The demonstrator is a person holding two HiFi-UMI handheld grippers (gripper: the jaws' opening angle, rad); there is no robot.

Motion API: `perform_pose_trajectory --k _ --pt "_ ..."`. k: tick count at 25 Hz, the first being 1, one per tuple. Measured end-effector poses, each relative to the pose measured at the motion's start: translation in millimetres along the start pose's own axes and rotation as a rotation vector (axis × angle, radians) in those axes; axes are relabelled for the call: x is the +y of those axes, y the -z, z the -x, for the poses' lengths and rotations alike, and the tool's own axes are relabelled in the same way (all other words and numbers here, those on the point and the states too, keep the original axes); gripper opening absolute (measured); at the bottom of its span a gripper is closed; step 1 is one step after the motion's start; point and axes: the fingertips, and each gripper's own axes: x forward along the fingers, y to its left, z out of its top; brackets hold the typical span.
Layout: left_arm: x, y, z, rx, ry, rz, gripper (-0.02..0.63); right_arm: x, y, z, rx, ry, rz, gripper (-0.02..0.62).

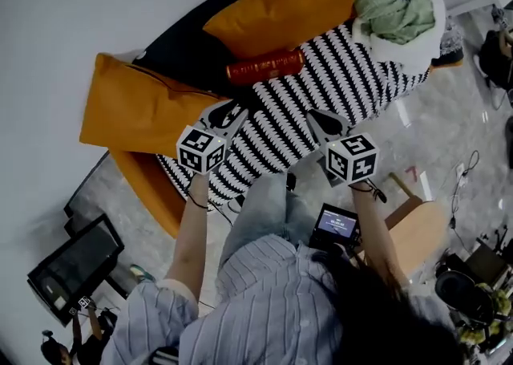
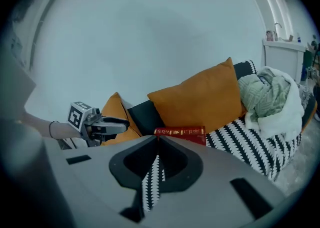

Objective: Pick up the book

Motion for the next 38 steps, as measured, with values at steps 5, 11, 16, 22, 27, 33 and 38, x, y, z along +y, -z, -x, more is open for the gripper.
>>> perform_pose_trajectory --k 5,11,16,22,27,33,38 --pt "42 11 -27 0.09 0.036 -0.036 0.148 -21 -14 -48 0.055 -0.045 0.052 0.023" --pt "85 27 -65 0.223 0.073 -0.121 0.203 -55 -20 -107 0.143 -0.046 0.142 0.058" --pt "118 43 -89 0.326 0.092 -0.181 0.235 -76 -23 -150 0.228 -0.082 0.222 0.15" --pt "151 72 -105 0.442 0.112 -0.22 0.288 -94 -5 -190 0.389 -0.167 0.34 0.251" --pt "168 89 -117 0.53 0.135 -0.315 0.31 -121 2 -215 0.496 -0.102 0.602 0.28" --pt "177 92 -129 0.542 0.142 -0.336 0.332 -144 21 -235 0.672 -0.108 1.013 0.293" --pt "181 101 -134 0.597 0.172 -0.393 0.348 -149 26 -253 0.716 -0.102 1.043 0.295"
